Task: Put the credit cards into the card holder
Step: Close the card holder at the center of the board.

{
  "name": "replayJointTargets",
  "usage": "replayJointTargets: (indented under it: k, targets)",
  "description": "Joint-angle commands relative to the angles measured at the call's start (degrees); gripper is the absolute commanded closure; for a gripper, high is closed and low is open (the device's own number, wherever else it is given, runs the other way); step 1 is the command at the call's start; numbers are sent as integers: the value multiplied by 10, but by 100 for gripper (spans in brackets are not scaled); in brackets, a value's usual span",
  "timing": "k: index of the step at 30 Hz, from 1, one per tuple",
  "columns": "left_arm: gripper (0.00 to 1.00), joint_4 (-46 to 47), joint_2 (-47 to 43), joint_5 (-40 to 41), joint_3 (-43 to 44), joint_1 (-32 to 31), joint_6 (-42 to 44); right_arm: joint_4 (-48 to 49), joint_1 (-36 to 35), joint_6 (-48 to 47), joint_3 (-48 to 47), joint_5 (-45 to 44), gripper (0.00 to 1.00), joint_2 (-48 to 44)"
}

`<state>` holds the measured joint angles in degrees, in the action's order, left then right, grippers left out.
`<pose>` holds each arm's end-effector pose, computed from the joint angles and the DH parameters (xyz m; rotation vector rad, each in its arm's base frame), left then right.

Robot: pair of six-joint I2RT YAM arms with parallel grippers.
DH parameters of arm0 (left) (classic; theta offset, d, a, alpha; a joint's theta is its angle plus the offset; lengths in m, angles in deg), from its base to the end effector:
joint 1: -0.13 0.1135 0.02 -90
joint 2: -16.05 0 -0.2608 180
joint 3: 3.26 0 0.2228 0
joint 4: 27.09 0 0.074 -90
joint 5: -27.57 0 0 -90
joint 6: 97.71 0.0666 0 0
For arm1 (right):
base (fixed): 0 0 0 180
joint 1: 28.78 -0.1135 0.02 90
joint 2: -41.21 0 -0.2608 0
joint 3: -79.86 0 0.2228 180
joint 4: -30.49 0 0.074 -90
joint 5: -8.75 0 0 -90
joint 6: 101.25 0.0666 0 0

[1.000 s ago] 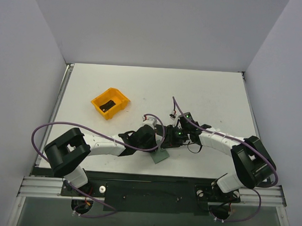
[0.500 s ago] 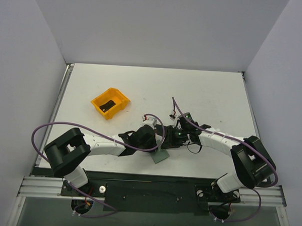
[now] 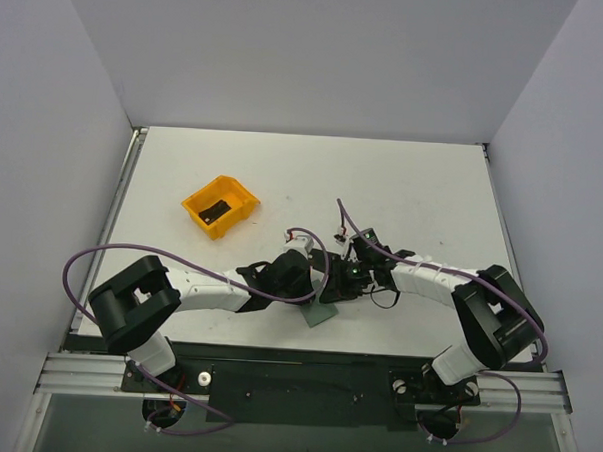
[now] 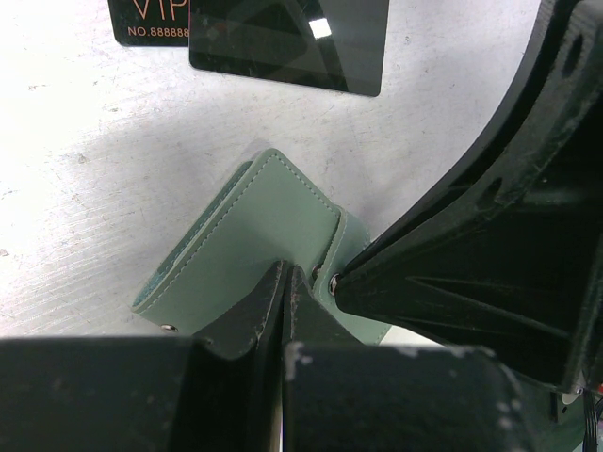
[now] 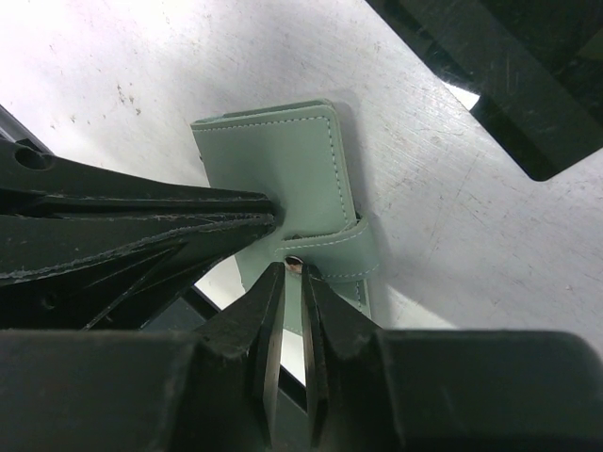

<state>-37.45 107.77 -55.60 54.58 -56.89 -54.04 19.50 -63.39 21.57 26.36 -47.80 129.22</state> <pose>0.1771 -0.2584 0.1522 0.1676 2.4563 -0.7238 0.2140 0.1923 0.1555 -0.3521 2.5360 1.2122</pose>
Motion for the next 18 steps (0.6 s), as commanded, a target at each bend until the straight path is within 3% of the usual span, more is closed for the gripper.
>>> replayJointTargets:
  k: [1, 18]
  targets:
    - [100, -10, -4, 5, -5, -4, 1, 7, -7, -3, -10, -1, 91, 11]
    - [100, -8, -2, 4, -8, -4, 1, 14, -41, 20, -22, -55, 92, 30]
